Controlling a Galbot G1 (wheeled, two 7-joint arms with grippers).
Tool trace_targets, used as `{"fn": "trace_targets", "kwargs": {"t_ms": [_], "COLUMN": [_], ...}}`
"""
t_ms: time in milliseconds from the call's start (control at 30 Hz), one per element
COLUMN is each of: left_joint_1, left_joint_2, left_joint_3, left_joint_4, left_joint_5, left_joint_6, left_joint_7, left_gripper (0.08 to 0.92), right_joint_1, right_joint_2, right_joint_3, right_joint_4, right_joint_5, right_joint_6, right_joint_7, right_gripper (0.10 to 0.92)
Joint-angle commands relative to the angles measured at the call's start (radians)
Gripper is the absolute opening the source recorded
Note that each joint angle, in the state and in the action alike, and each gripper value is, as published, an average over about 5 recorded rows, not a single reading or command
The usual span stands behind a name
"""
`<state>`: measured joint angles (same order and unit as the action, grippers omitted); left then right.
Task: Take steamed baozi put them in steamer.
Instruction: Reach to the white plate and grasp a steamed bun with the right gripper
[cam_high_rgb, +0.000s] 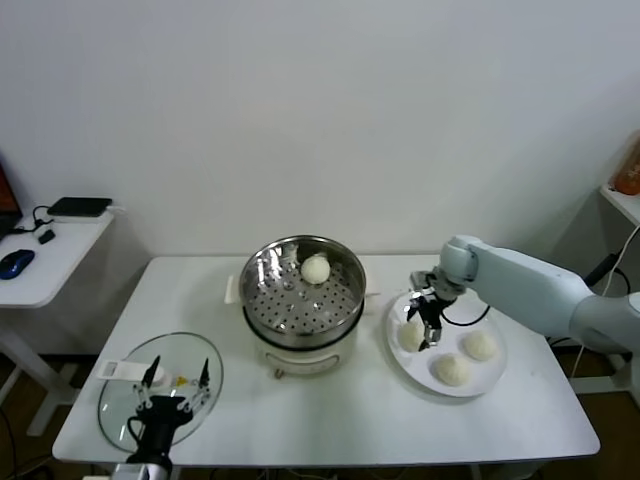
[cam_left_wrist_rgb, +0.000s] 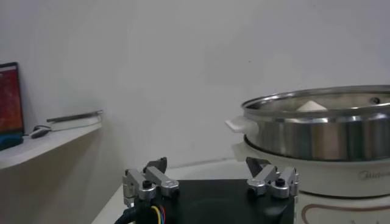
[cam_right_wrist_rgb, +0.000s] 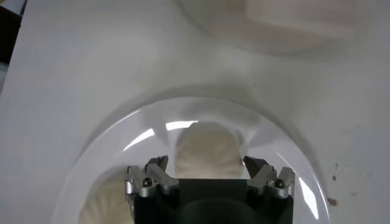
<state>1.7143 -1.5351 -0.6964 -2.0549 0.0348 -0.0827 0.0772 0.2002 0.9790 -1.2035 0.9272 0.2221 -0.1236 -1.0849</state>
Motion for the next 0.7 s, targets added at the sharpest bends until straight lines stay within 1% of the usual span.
{"fn": "trace_targets", "kwargs": {"t_ms": [33, 267, 367, 533, 700], "left_joint_1": [0.003, 0.003, 0.004, 0.006, 0.006], "left_joint_2": [0.001, 0.002, 0.001, 0.001, 0.001], "left_joint_3": [-0.002, -0.003, -0.004, -0.001, -0.001], "left_joint_4": [0.004, 0.004, 0.004, 0.001, 0.001], "left_joint_5": [-0.003, -0.003, -0.004, -0.014, -0.017], "left_joint_6": [-0.001, -0.002, -0.002, -0.001, 0.0], "left_joint_7": [-0.001, -0.002, -0.002, -0.002, -0.002], "left_gripper": [0.823, 0.823, 0.823, 0.823, 0.823], "right_joint_1": [-0.008, -0.017, -0.021, -0.031, -0.036], "right_joint_2": [0.001, 0.005, 0.006, 0.005, -0.001], "right_joint_3": [0.007, 0.02, 0.027, 0.042, 0.053], "right_joint_4": [-0.005, -0.01, -0.013, -0.018, -0.014], "right_joint_5": [-0.014, -0.024, -0.026, -0.036, -0.038], "right_joint_6": [0.002, 0.0, 0.0, 0.0, -0.001], "right_joint_7": [-0.001, -0.003, -0.003, -0.006, -0.008], "right_gripper": [0.823, 0.816, 0.77, 0.665, 0.633]}}
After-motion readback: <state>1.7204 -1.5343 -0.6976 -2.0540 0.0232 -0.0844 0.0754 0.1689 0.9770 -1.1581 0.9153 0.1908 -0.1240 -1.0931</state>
